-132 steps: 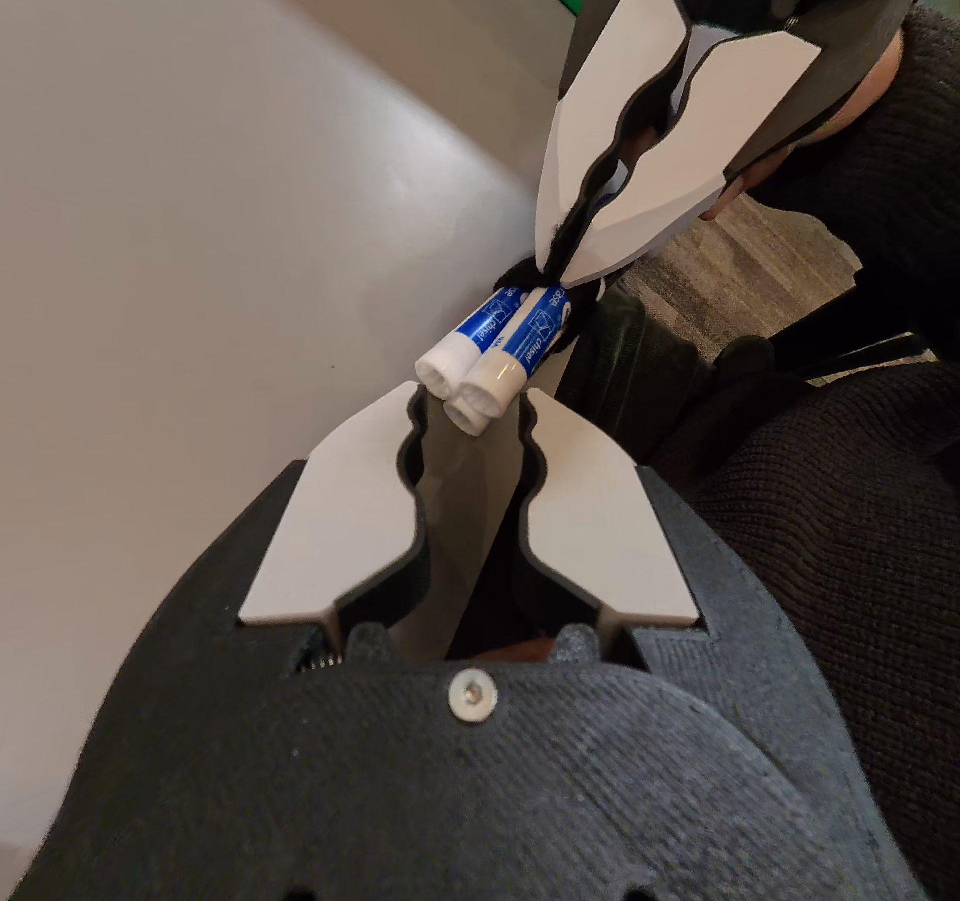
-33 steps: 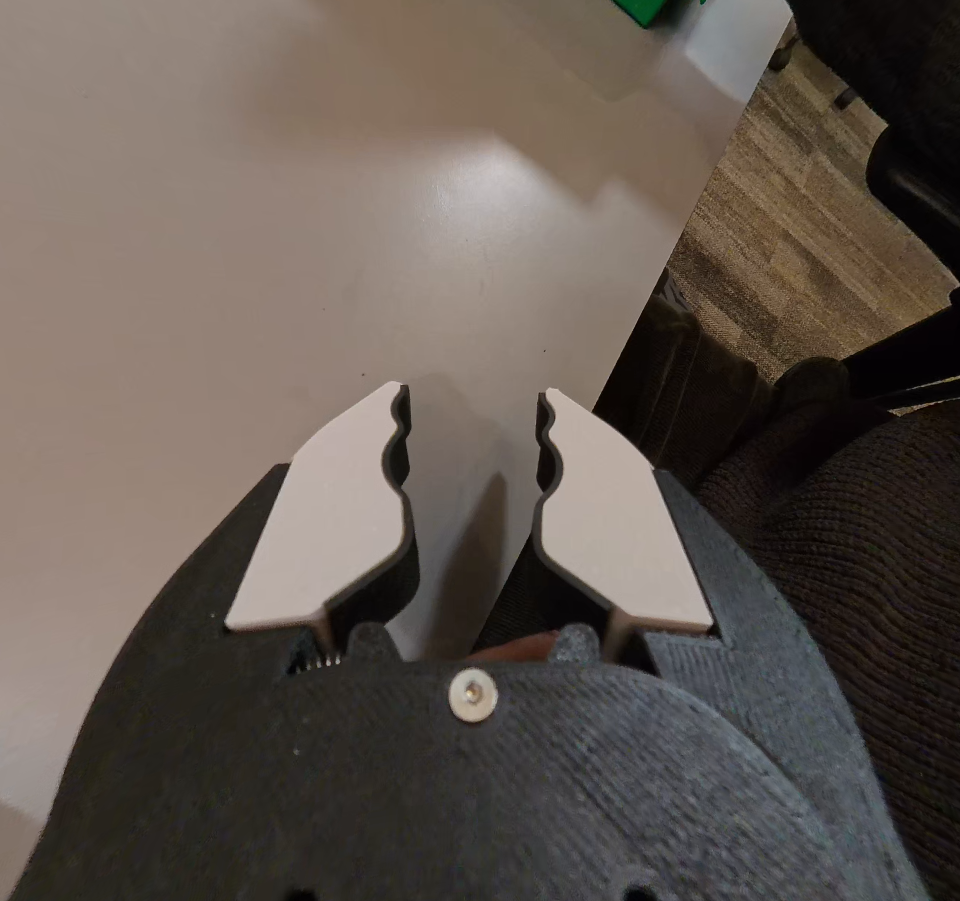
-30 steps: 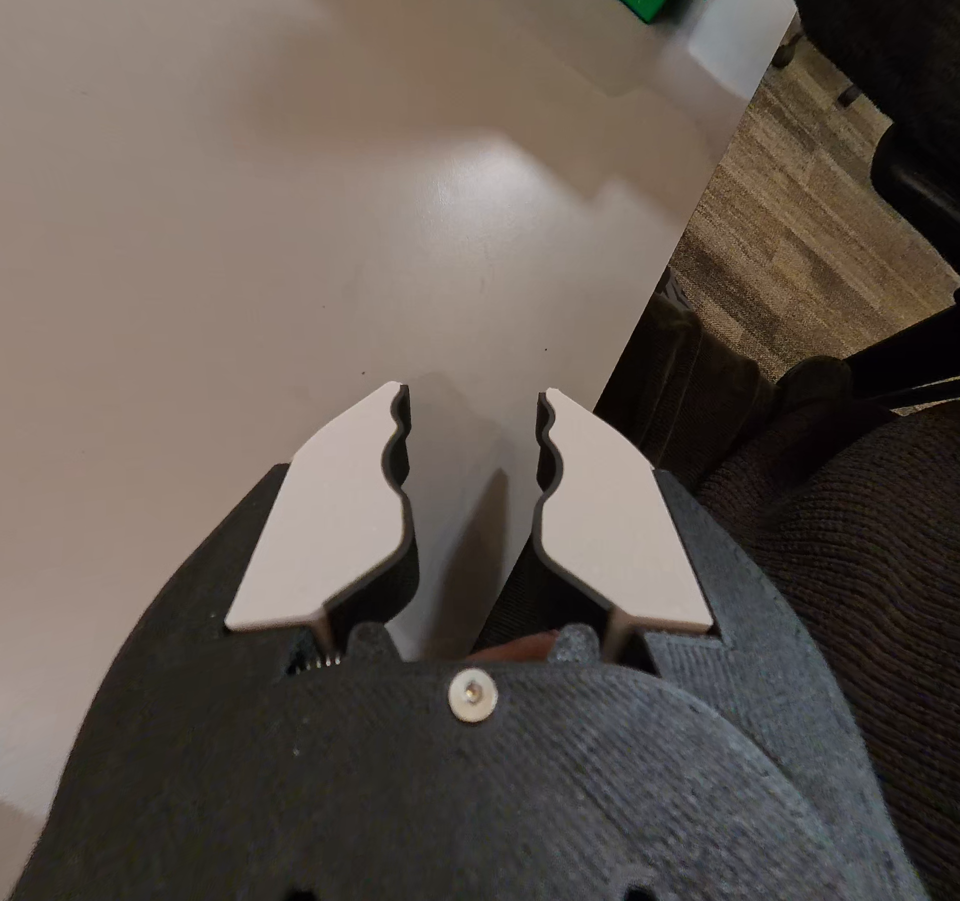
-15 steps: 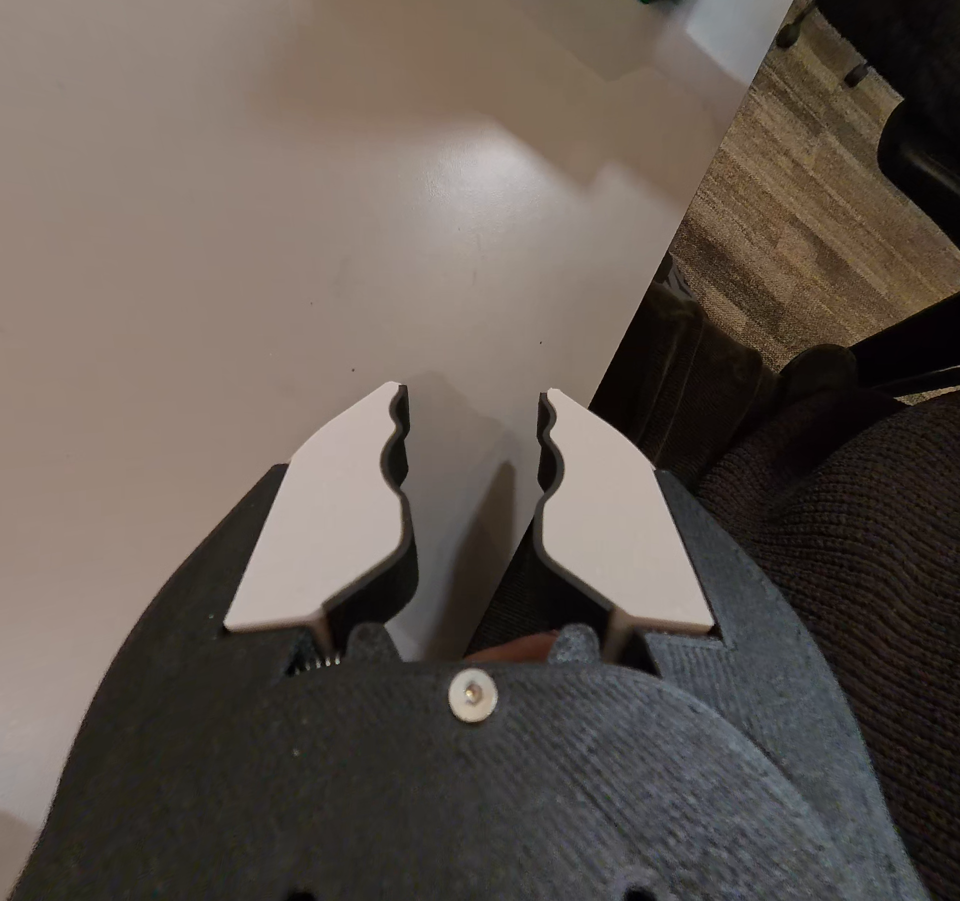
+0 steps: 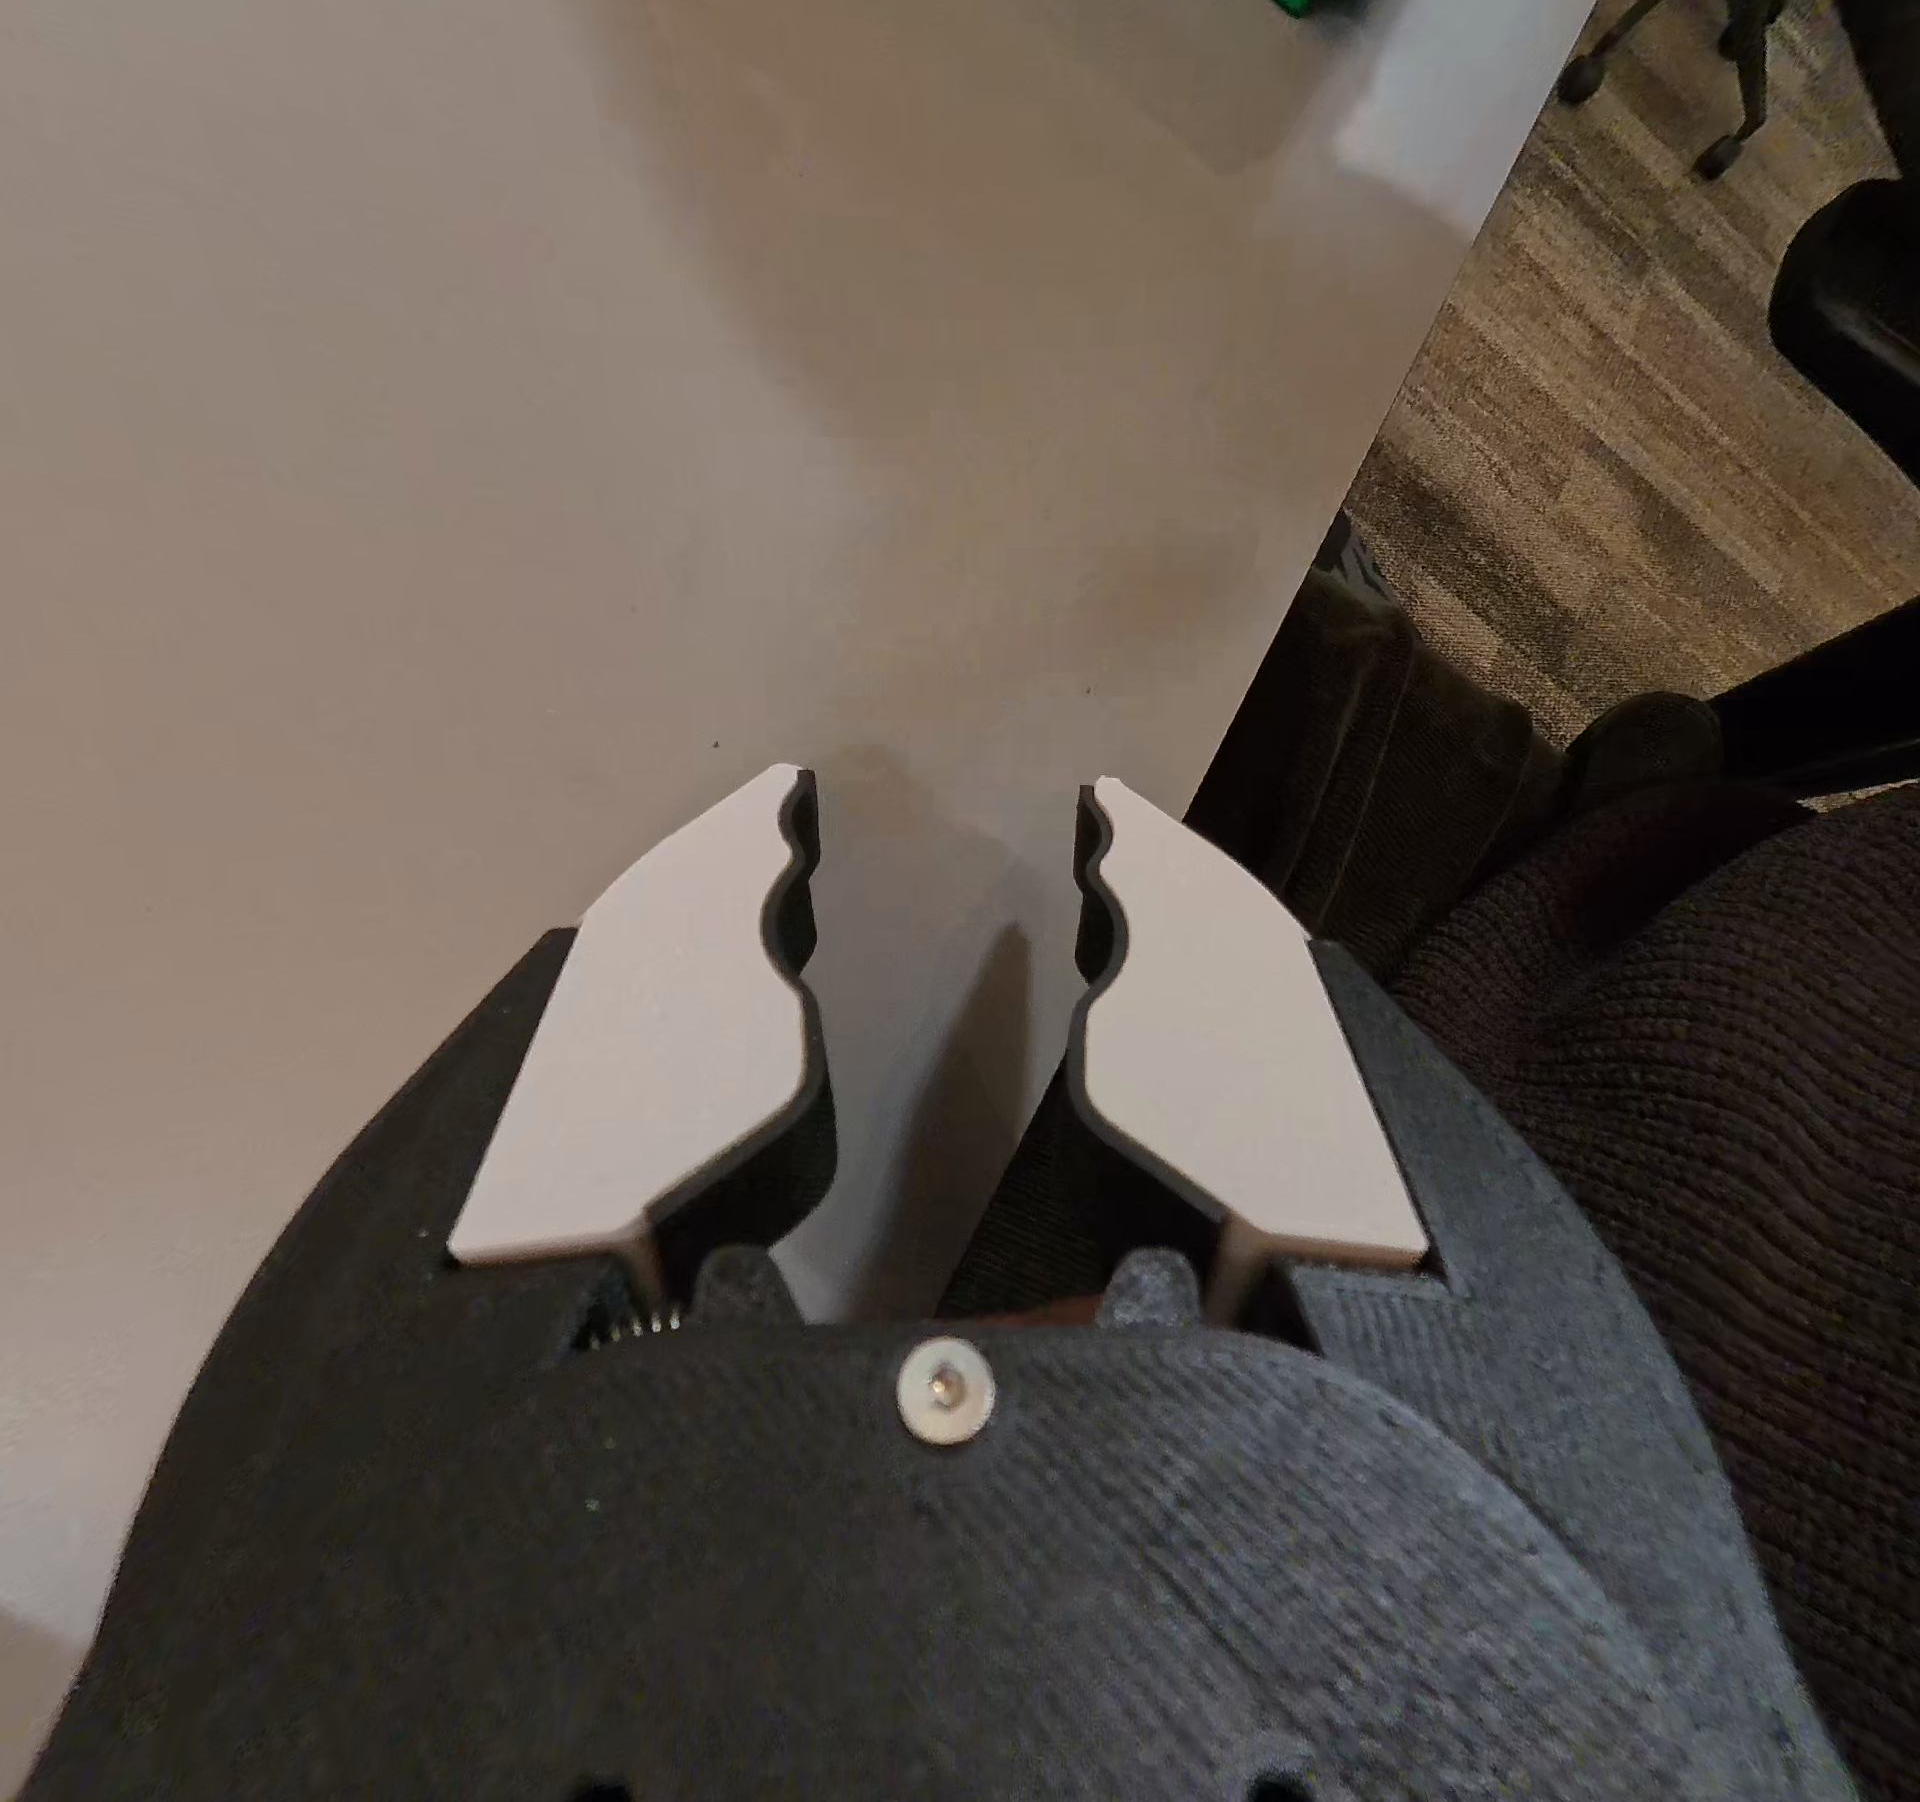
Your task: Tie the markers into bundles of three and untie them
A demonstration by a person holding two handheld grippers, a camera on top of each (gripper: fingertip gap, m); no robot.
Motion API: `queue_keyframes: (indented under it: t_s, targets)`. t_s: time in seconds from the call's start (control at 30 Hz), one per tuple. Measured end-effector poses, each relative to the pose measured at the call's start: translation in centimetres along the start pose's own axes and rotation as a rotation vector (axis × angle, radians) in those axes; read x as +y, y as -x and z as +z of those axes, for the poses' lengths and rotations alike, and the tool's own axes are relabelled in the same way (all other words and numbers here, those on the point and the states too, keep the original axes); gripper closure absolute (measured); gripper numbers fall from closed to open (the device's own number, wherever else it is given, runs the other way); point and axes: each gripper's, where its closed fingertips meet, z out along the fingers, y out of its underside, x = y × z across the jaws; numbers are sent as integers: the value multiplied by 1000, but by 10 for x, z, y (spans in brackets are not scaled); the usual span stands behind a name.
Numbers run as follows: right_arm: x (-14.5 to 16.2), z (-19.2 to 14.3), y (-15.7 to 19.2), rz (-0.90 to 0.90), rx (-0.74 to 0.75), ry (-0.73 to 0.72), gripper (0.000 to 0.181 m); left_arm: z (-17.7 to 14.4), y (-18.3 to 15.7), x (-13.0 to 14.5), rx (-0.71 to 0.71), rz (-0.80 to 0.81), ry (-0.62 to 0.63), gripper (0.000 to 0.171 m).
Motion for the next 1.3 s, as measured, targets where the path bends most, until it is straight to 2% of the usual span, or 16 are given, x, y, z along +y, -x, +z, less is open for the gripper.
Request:
queue_keyframes:
  t_s: [0.13,0.23,0.3,0.4,0.5,0.6,0.67,0.87,0.93,1.0,1.13,1.23,1.3]
  targets:
    - [-34,-16,73,-214,-89,-68,156,1,-11,2,86,-47,28,123]
    - [-22,-16,144,-306,-249,3,142,0,-11,1,86,-51,23,123]
    - [-4,-15,187,-334,-353,51,135,-2,-7,1,65,-41,15,123]
    - [28,-13,245,-332,-490,70,138,-6,-2,-1,47,-32,-11,123]
    - [79,-10,297,-312,-630,109,145,-10,4,-4,24,-39,-36,123]
    - [136,-2,319,-384,-680,225,145,-15,8,-4,7,-54,-56,123]
    - [153,-1,327,-404,-715,260,144,-19,11,-2,-10,-62,-67,123]
    - [154,10,344,-387,-808,294,133,-37,22,12,-51,-142,-101,123]
    - [143,19,352,-462,-820,283,128,-43,27,20,-72,-183,-108,123]
    - [117,32,369,-576,-827,228,126,-52,28,23,-82,-216,-144,123]
    - [84,45,450,-834,-981,202,127,-69,29,30,-108,-263,-202,123]
    - [93,62,519,-1130,-1095,244,140,-77,29,37,-123,-288,-221,123]
    - [116,69,557,-1339,-1207,334,149,-82,27,43,-135,-300,-227,123]
